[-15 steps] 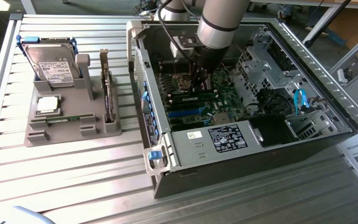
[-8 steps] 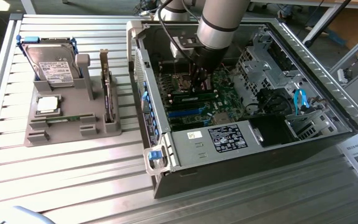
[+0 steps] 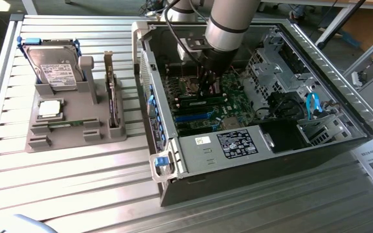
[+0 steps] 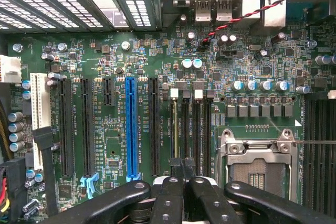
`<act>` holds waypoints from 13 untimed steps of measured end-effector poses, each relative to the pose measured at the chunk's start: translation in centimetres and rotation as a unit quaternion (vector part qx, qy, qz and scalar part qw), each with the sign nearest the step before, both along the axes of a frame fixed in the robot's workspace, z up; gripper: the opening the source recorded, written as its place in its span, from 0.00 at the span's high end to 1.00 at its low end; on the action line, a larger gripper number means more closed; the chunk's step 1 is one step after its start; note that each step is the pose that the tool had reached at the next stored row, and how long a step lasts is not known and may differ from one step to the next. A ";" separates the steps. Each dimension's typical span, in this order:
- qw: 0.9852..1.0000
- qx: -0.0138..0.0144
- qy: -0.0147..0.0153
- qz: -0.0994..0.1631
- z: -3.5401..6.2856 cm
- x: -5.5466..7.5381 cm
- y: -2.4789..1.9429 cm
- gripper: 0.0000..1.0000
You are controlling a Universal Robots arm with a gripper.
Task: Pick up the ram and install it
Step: 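Press down the ram until it locks into place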
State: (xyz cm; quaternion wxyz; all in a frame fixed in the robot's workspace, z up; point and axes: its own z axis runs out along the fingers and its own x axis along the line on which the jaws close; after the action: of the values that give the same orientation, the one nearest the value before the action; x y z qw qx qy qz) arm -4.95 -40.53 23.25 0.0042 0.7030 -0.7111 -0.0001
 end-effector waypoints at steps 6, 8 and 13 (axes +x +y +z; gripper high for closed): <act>1.000 0.000 0.000 0.000 -0.11 0.0 0.00 0.90; 1.000 0.000 0.000 0.000 -0.14 0.0 0.00 0.90; 1.000 0.000 0.000 0.000 -0.24 0.0 0.00 0.90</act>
State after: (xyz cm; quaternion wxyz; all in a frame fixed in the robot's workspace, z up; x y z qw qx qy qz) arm -4.95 -40.53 23.02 0.0042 0.7030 -0.7111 -0.0002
